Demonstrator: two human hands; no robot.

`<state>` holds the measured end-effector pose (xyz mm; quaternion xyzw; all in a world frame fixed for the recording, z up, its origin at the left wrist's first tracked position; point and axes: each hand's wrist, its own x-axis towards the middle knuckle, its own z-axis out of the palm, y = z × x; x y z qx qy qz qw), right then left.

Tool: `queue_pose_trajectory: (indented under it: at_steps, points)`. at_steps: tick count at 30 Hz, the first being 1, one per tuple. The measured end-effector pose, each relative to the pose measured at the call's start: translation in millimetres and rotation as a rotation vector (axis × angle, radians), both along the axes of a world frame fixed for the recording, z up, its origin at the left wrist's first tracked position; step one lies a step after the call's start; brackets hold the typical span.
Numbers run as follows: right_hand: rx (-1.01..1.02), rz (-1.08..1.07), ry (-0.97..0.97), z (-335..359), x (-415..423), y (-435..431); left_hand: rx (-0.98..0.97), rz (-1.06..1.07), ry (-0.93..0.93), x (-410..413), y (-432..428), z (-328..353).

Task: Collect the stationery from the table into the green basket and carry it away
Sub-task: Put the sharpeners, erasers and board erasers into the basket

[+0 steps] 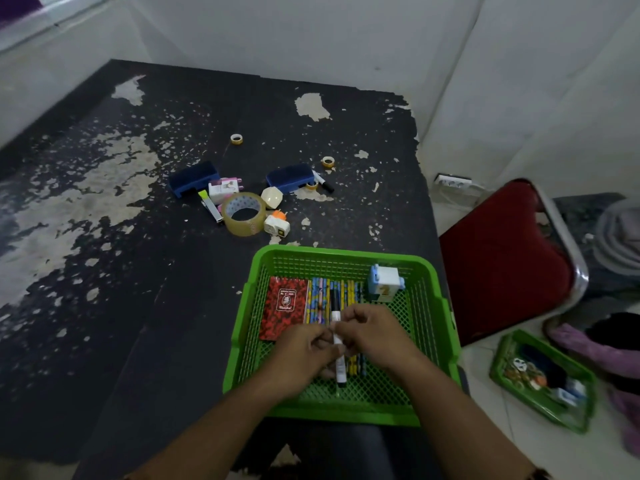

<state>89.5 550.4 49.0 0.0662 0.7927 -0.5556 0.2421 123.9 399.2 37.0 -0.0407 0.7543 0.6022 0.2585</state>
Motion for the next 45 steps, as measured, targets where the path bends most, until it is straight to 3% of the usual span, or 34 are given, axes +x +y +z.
queue_pose_trajectory:
  at_steps: [8,13,18,26,33,45]
  points:
    - [0.06,-0.015,-0.044,-14,19,26,0.054,0.088,-0.019,5,8,-7]
    - [0.378,-0.084,0.018,-25,15,35,-0.439,-0.131,0.402,3,-32,-3]
    - [0.399,-0.067,0.08,-34,3,22,-0.718,-0.041,0.687,5,-75,-4]
    - [0.434,-0.215,0.103,-39,-3,11,-0.722,-0.075,0.803,7,-81,-21]
    - [0.41,-0.171,0.091,-47,-5,13,-0.71,-0.068,0.813,9,-79,-25]
    - [0.628,-0.18,0.126,-65,-7,19,-0.794,-0.113,0.831,10,-78,-36]
